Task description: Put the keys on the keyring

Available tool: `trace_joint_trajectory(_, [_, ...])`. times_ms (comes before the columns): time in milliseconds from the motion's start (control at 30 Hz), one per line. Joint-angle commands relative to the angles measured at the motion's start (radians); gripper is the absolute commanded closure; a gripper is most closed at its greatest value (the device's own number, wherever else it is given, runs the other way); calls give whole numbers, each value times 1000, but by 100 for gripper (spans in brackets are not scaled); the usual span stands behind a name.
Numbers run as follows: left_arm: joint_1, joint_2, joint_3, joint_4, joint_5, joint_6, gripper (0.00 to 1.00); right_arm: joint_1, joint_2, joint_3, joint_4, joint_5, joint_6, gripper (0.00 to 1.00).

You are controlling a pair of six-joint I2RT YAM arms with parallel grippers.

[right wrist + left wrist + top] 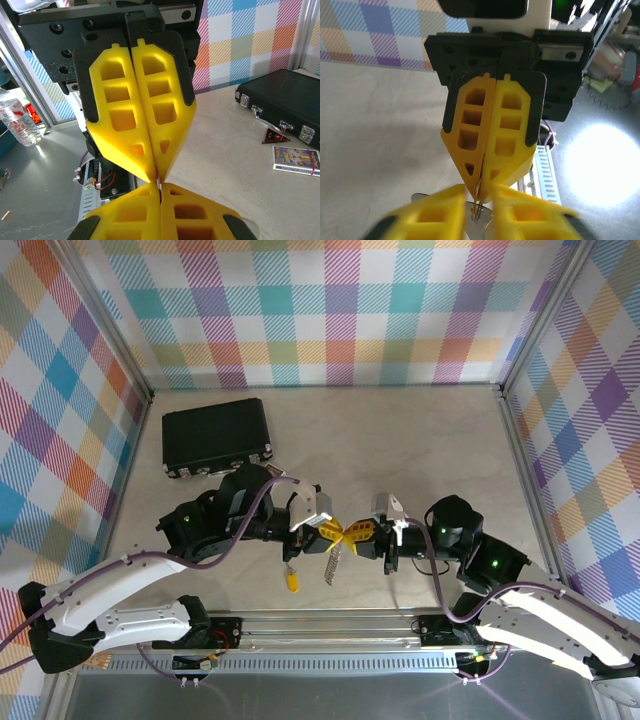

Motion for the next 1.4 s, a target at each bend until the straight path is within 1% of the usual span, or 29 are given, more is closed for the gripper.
trace_joint_trajectory(0, [-14,-82,-64,128,-14,-58,69,2,-41,-14,51,0,-20,100])
trace_joint_trajectory(67, [-6,-118,-108,185,-29,-83,67,3,-64,-35,84,-8,-21,100])
trace_joint_trajectory(133, [2,-133,-126,205,-6,-107,67,3,-78,-46,107,-19,-26,100])
trace_joint_trajectory(367, [4,-123,-131,246,89,-151,69,3,-85,-71,192,-89,-31,100])
trace_joint_trajectory(500, [5,-109,-132,257,112,-161,69,3,-87,-82,248,-105,-28,100])
trace_joint_trajectory(800, [5,-94,-139,272,121,-163,77,3,-63,-98,331,-125,-14,100])
trace_joint_trajectory(967, [5,-87,-135,274,125,-162,81,3,-51,-96,335,-133,-14,100])
trace_joint_trajectory(1033, [5,-88,-132,275,127,-162,84,3,-50,-96,341,-137,-13,100])
trace_joint_trajectory(1233, [4,-86,-126,282,141,-170,99,3,-55,-98,352,-142,-14,100])
trace_joint_trajectory(1367, [5,-87,-127,285,142,-173,100,3,-55,-101,368,-145,-12,100])
